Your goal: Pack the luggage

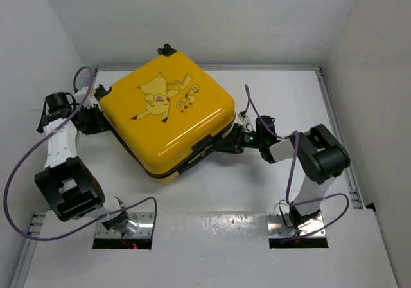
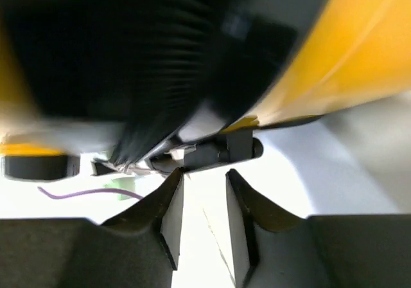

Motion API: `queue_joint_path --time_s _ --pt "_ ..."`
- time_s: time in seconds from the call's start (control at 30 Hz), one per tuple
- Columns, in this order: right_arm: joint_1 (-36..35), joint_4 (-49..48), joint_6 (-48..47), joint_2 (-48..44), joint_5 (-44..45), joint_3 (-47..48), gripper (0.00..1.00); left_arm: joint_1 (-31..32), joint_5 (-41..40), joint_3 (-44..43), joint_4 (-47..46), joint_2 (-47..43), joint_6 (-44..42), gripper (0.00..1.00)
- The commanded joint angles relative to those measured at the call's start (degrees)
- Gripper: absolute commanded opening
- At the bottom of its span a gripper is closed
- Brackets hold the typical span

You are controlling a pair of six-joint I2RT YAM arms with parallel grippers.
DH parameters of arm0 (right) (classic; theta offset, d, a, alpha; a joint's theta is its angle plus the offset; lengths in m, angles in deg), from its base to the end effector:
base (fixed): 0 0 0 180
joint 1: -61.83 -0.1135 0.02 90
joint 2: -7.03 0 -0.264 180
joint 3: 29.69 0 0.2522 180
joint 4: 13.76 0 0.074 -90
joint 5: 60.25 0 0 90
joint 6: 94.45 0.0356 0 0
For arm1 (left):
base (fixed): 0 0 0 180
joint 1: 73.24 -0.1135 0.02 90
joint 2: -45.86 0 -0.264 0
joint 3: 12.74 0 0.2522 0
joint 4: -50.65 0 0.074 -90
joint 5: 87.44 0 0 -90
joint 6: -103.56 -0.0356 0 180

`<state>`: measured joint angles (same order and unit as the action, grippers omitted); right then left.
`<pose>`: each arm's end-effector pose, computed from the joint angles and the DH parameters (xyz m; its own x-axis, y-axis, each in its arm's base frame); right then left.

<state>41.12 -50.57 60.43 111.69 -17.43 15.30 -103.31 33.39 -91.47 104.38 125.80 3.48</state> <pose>0.2757 0.1322 0.1131 -0.9443 0.3009 -0.1332 -0.0414 0.2928 0.9553 0.2567 0.1276 0.2825 -0.7282 -0.2479 -0.6390 -0.0488 0.9487 -0.3125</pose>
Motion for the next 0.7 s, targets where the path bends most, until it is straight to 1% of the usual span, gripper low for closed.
queue_joint_path --time_s 0.0,0.03,0.07,0.1,0.13,0.17,0.23,0.27,0.33,0.37,0.4,0.43,0.47,0.5,0.53,0.57,0.63,0.67 --pt "5.50 12.56 -15.02 -10.76 0.58 -0.29 0.33 0.71 4.68 1.42 -0.94 -1.54 4.63 0.23" --pt "7.68 16.51 -23.58 -12.27 2.60 0.41 0.34 0.71 4.68 1.42 -2.51 -2.07 5.16 0.23" --pt "9.35 24.03 -25.92 -16.20 3.23 1.03 0.34 0.71 4.68 1.42 -3.66 -3.29 5.77 0.23" --pt "10.07 25.24 -27.86 -17.46 3.58 0.95 0.34 0.71 4.68 1.42 -3.67 -4.08 5.78 0.23" --pt "11.21 27.69 -32.93 -18.78 5.15 1.03 0.34 0.71 4.68 2.03 -4.97 -5.05 6.56 0.23" --pt "11.57 29.19 -34.46 -23.14 6.21 0.95 0.33 0.71 4.68 2.04 -5.59 -6.19 7.27 0.23" --pt "11.57 33.49 -39.73 -26.77 11.55 0.25 0.32 0.71 4.15 3.52 -7.43 -10.32 7.27 0.24" --pt "11.13 34.12 -40.27 -32.79 13.50 -1.93 0.34 0.71 3.37 4.32 -8.40 -11.99 7.97 0.24" --pt "7.29 35.36 -42.46 -38.36 17.98 -3.62 0.41 0.71 2.75 7.13 -11.47 -17.43 9.20 0.27" --pt "4.48 35.97 -43.08 -41.61 20.17 -5.80 0.47 0.71 1.18 8.18 -12.71 -19.37 11.82 0.27" --pt "3.06 35.80 -43.00 -42.86 21.24 -6.78 0.50 0.71 -1.19 9.32 -13.76 -21.30 12.98 0.28" --pt "-4.35 35.10 -41.87 -46.18 26.47 -9.49 0.55 0.71 -1.21 11.16 -14.47 -24.62 12.99 0.28" --pt "-6.25 35.10 -40.81 -46.91 28.70 -10.04 0.57 0.71 -1.21 11.70 -15.09 -26.14 12.99 0.28" --pt "-8.19 34.58 -40.71 -47.44 30.90 -10.56 0.57 0.71 -0.69 12.23 -15.09 -27.63 13.60 0.30" --pt "-12.21 34.74 -39.84 -47.45 37.36 -10.66 0.58 0.71 -0.16 13.28 -15.09 -30.34 13.60 0.32" --pt "-14.60 35.01 -39.05 -47.27 39.16 -10.66 0.58 1.49 -0.16 13.29 -15.09 -31.68 13.60 0.32" --pt "-15.76 31.52 -36.08 -46.13 40.06 -11.79 0.51 2.28 -0.85 14.69 -15.09 -34.05 11.86 0.34" --pt "-18.20 30.88 -34.23 -46.04 42.15 -12.15 0.47 2.81 -0.86 14.70 -14.57 -35.11 11.06 0.34"
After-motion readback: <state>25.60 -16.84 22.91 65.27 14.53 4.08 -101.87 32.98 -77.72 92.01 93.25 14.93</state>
